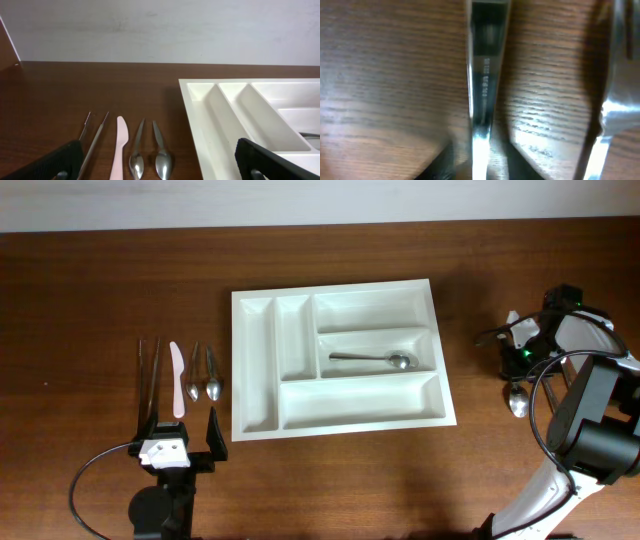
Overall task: Pack container
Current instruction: 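Move the right gripper back and grasp the second spoon, then place the second spoon with the right gripper beside the first spoon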
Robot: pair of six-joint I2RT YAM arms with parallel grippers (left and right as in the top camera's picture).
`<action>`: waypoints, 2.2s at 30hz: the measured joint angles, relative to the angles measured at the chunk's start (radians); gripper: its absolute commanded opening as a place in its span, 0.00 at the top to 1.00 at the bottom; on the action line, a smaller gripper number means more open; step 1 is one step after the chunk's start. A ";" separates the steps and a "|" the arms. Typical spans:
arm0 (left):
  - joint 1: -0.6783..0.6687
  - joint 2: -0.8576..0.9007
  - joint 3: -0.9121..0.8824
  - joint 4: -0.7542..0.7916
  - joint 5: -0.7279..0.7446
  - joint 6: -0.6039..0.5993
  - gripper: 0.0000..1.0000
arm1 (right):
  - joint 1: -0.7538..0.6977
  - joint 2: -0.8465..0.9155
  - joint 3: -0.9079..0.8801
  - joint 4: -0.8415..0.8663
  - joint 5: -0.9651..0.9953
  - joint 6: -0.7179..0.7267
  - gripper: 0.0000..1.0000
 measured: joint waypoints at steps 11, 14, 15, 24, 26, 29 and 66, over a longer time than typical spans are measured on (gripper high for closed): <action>0.000 0.000 0.000 0.000 0.000 0.000 0.01 | 0.009 0.004 0.089 -0.132 -0.002 0.058 0.96; 0.000 0.000 0.000 0.000 0.000 0.000 0.01 | 0.039 0.006 0.225 -0.200 -0.002 0.068 0.96; 0.000 0.000 0.000 0.000 0.000 0.000 0.01 | 0.051 0.006 0.278 -0.229 -0.001 0.069 0.96; 0.000 0.000 0.000 0.000 0.000 0.000 0.01 | 0.277 0.006 0.688 -0.363 -0.067 -0.034 0.96; 0.000 0.000 0.000 0.000 0.000 0.000 0.01 | 0.336 0.006 0.721 -0.381 -0.105 -0.108 0.96; 0.000 0.000 0.000 0.000 0.000 0.000 0.01 | 0.431 0.006 0.730 -0.415 -0.160 -0.257 0.96; 0.000 0.000 0.000 0.000 0.000 0.000 0.01 | 0.653 0.018 0.306 -0.226 -0.206 -0.689 0.43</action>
